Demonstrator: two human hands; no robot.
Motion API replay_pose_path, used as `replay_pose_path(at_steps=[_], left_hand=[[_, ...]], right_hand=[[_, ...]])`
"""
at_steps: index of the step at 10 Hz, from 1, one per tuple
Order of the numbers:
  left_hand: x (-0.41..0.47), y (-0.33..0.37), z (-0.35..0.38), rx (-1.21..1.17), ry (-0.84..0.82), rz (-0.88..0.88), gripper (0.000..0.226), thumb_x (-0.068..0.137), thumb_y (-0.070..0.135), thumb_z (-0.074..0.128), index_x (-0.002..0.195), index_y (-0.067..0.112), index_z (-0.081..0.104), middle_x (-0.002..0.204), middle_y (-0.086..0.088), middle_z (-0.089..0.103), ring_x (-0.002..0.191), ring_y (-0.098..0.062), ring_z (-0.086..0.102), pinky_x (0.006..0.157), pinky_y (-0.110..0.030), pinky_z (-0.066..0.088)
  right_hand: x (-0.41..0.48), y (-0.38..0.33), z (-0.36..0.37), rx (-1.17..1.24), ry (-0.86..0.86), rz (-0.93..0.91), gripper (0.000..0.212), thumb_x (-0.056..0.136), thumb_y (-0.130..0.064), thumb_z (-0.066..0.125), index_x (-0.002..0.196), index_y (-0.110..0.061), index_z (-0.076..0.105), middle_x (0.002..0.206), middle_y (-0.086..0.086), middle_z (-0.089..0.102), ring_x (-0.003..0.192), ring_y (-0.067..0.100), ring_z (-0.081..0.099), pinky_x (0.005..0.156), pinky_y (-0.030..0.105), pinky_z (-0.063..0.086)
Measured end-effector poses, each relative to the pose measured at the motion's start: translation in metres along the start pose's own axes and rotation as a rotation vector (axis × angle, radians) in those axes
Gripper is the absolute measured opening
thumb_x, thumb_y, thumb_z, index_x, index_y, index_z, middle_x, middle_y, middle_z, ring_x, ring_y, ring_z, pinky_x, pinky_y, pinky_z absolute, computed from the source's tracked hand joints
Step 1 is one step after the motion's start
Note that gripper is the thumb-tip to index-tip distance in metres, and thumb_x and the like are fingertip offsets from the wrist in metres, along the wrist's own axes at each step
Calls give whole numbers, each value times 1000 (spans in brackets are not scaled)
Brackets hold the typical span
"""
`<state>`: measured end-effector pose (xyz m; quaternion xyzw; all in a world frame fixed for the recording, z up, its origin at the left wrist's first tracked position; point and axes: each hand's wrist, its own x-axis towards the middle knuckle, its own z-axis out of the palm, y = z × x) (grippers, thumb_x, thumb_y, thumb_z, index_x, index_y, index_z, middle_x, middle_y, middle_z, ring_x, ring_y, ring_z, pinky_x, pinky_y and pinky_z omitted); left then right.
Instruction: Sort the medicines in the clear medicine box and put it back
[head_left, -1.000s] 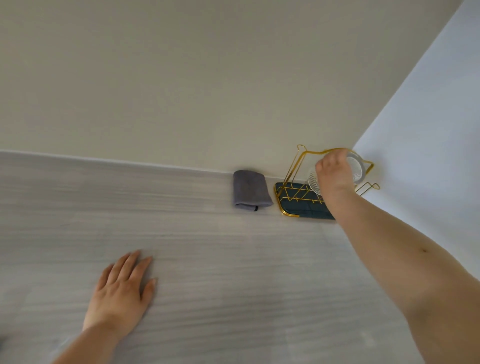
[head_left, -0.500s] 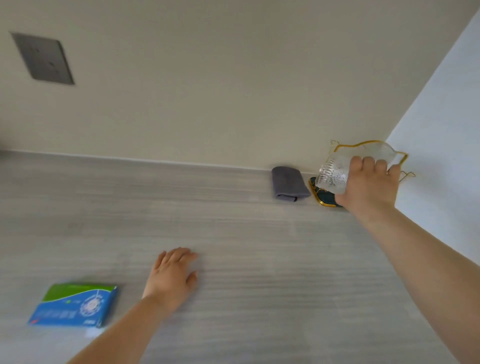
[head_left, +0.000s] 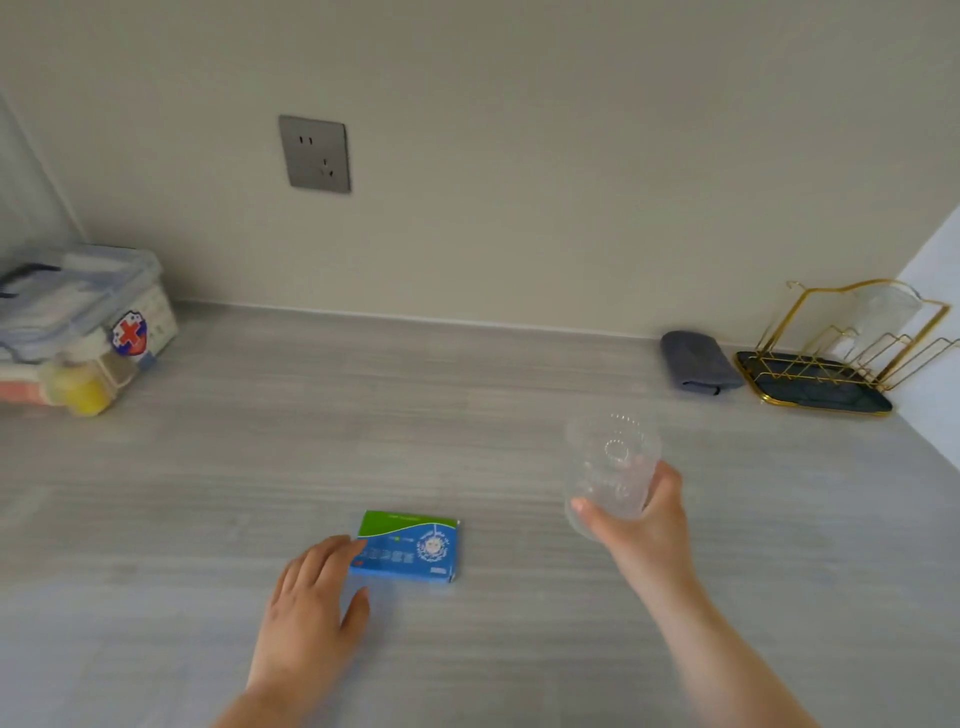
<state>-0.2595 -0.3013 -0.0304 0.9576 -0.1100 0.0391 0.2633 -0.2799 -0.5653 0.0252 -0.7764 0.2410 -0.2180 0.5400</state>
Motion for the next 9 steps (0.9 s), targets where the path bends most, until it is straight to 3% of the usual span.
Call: replay_pose_path(at_steps=[2,3,5,7,9], left_hand=[[-13,-42,-7,87,-155,-73,56,62,34,34,93,0,68,91,-23,71,81,-45,67,71,-56,52],[-18,-55,-8,63,-155,-100,61,65,41,33,98,3,67,97,-21,70,91,-43,65,82,-55,49],[-19,-57,-6,70,-143,-110,57,67,40,34,91,3,69,94,-22,71,89,-44,65,80,-57,50],[-19,-57,-5,138,-114,-69,54,67,39,34,89,4,69,93,-20,72,87,-42,66,78,-55,51],[-19,-55,-4,138,-85,-43,53,67,38,34,87,3,69,91,-21,72,85,-43,67,75,-56,52]], right_hand=[[-48,43,42,130,95,130,79,59,5,79,123,-10,36,113,4,53,102,19,52,88,30,38],[-55,52,44,81,146,146,78,57,1,80,121,-13,38,113,5,54,102,20,53,88,31,38],[-58,59,51,-5,192,184,89,55,-8,83,128,-13,32,128,11,52,113,24,51,95,34,39],[-60,64,57,21,214,193,92,57,-7,82,131,-15,29,129,10,49,104,12,44,91,26,33],[-63,60,56,-42,206,208,94,58,-12,82,133,-15,25,130,12,50,117,28,50,95,33,37]])
